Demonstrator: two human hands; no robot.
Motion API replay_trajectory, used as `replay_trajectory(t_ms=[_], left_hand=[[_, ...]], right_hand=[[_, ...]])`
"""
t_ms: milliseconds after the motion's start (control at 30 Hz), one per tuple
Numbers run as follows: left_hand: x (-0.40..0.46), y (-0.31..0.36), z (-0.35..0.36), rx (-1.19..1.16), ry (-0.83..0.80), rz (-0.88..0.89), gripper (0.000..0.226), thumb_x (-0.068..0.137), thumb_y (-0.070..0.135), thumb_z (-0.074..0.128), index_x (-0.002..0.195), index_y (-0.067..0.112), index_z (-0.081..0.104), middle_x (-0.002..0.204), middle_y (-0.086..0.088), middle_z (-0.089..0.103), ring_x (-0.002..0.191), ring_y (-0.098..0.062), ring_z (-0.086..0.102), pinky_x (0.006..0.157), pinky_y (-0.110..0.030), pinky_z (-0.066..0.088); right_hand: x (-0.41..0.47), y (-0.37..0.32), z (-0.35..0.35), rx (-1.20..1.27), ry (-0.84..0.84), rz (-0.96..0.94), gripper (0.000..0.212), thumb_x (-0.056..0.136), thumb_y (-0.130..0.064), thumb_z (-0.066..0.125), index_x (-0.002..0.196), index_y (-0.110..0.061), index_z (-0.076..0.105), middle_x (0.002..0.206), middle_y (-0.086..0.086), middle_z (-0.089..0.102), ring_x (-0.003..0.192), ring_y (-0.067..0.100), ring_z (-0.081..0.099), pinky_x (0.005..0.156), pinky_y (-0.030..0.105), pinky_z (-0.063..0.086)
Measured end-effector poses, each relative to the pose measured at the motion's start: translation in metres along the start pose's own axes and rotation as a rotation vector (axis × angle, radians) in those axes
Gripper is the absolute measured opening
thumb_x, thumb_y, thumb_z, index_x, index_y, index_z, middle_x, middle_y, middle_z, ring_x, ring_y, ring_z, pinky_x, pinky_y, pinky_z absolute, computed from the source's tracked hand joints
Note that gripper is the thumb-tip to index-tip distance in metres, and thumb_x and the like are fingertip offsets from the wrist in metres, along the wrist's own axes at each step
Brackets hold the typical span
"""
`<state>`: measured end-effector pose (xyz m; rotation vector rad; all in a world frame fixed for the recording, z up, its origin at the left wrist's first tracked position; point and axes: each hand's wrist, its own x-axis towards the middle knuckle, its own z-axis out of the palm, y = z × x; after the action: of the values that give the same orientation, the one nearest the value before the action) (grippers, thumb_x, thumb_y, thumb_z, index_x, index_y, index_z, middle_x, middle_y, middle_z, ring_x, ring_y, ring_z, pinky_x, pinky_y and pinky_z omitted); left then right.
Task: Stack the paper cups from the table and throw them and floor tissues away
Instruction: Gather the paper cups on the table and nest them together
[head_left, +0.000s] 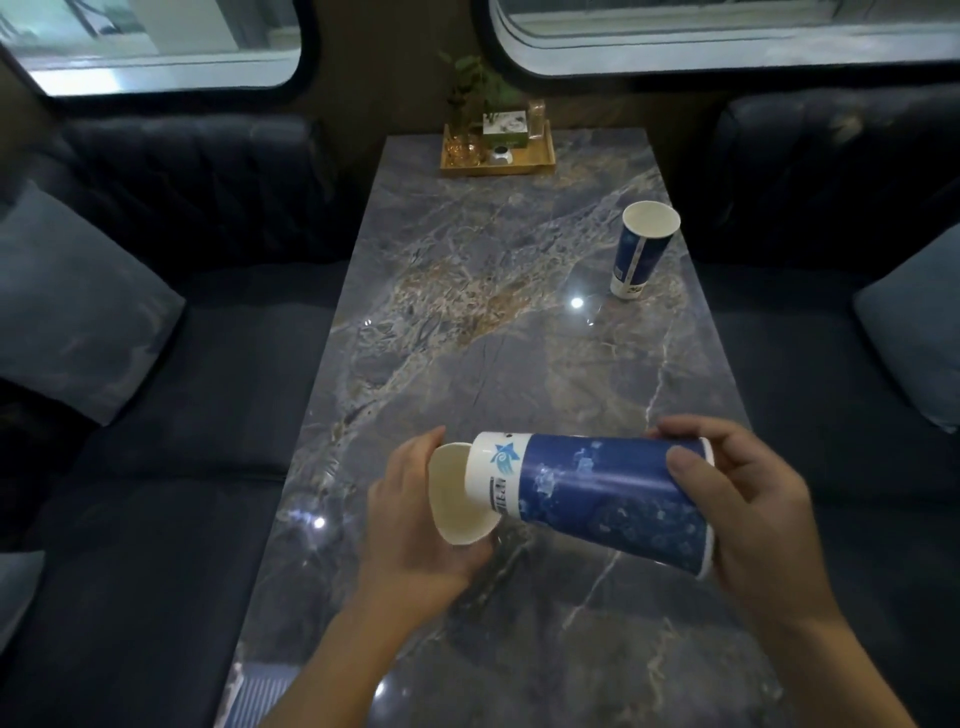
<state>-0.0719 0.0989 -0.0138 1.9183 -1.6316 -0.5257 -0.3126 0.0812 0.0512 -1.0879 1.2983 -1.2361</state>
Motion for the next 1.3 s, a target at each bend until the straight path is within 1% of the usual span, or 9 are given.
replay_trajectory(t_ms=[100, 300, 433, 533, 667, 867, 1000, 1100, 1300], left_hand=[[-0.006, 0.009, -0.002, -0.009, 0.002, 0.052, 0.100, 0.048, 0.049, 0.079, 0.134, 0.031, 0.033, 0.127, 0.003, 0.058, 0.117, -0.022, 0.056, 0.097, -0.053, 0.048], [-0.014, 0.008, 0.005, -0.013, -0.040, 0.121, 0.108, 0.043, 0.045, 0.084, 0.137, 0.031, 0.032, 0.121, 0.011, 0.060, 0.117, -0.016, 0.056, 0.103, -0.048, 0.041], [-0.017, 0.008, 0.011, -0.003, -0.047, 0.158, 0.110, 0.043, 0.045, 0.085, 0.139, 0.031, 0.032, 0.119, 0.019, 0.056, 0.116, -0.007, 0.050, 0.102, -0.023, 0.025], [-0.017, 0.009, 0.013, -0.011, -0.039, 0.175, 0.109, 0.044, 0.045, 0.086, 0.138, 0.029, 0.034, 0.116, 0.022, 0.055, 0.113, -0.003, 0.049, 0.099, -0.019, 0.024], [-0.015, 0.011, 0.014, 0.035, -0.081, 0.137, 0.102, 0.046, 0.051, 0.083, 0.135, 0.030, 0.037, 0.115, 0.022, 0.057, 0.112, -0.004, 0.051, 0.100, -0.027, 0.031], [-0.019, 0.026, 0.015, -0.045, -0.115, 0.092, 0.106, 0.040, 0.040, 0.089, 0.133, 0.036, 0.037, 0.115, 0.044, 0.032, 0.096, 0.017, 0.030, 0.096, -0.032, 0.040], [-0.016, 0.024, 0.021, 0.058, -0.159, 0.103, 0.098, 0.041, 0.055, 0.079, 0.129, 0.033, 0.042, 0.110, 0.024, 0.052, 0.109, -0.006, 0.050, 0.084, -0.022, 0.022], [-0.017, 0.021, 0.022, 0.061, -0.152, 0.125, 0.097, 0.043, 0.055, 0.079, 0.129, 0.029, 0.044, 0.108, 0.022, 0.052, 0.107, -0.008, 0.051, 0.082, -0.019, 0.021], [-0.020, 0.027, 0.019, -0.093, -0.134, 0.124, 0.107, 0.046, 0.047, 0.084, 0.137, 0.036, 0.030, 0.111, 0.033, 0.044, 0.112, 0.010, 0.041, 0.103, -0.012, 0.020]], right_hand=[[-0.003, 0.000, 0.007, -0.071, -0.038, -0.027, 0.021, 0.075, -0.020, 0.076, 0.094, -0.017, 0.069, 0.095, 0.001, 0.073, 0.075, 0.013, 0.070, 0.060, 0.019, 0.055], [-0.007, 0.001, 0.013, -0.194, -0.062, -0.018, 0.042, 0.064, -0.051, 0.067, 0.097, -0.025, 0.068, 0.097, -0.003, 0.073, 0.087, 0.011, 0.070, 0.070, 0.018, 0.055], [-0.008, 0.002, 0.015, -0.210, -0.073, -0.013, 0.047, 0.062, -0.055, 0.064, 0.099, -0.026, 0.067, 0.099, -0.004, 0.073, 0.092, 0.010, 0.069, 0.077, 0.020, 0.055], [-0.007, 0.002, 0.016, -0.214, -0.090, -0.010, 0.048, 0.063, -0.055, 0.064, 0.101, -0.026, 0.067, 0.101, -0.005, 0.073, 0.095, 0.011, 0.068, 0.081, 0.024, 0.055], [-0.007, 0.002, 0.015, -0.232, -0.085, -0.022, 0.044, 0.064, -0.055, 0.063, 0.099, -0.029, 0.067, 0.101, -0.009, 0.073, 0.097, 0.008, 0.068, 0.081, 0.020, 0.054], [-0.009, 0.000, 0.019, -0.263, -0.139, -0.033, 0.045, 0.064, -0.058, 0.065, 0.102, -0.034, 0.066, 0.105, -0.015, 0.070, 0.096, 0.000, 0.066, 0.074, 0.012, 0.051], [-0.008, 0.003, 0.019, -0.246, -0.139, -0.053, 0.030, 0.074, -0.043, 0.067, 0.102, -0.032, 0.066, 0.106, -0.012, 0.070, 0.105, 0.004, 0.064, 0.077, 0.012, 0.051], [-0.008, 0.007, 0.018, -0.286, -0.137, -0.050, 0.028, 0.076, -0.037, 0.066, 0.103, -0.031, 0.065, 0.106, -0.011, 0.070, 0.105, 0.005, 0.064, 0.081, 0.016, 0.052], [-0.012, 0.022, 0.021, -0.463, -0.237, 0.025, 0.052, 0.069, -0.060, 0.061, 0.118, -0.047, 0.054, 0.118, -0.042, 0.053, 0.113, -0.005, 0.056, 0.094, 0.025, 0.048]])
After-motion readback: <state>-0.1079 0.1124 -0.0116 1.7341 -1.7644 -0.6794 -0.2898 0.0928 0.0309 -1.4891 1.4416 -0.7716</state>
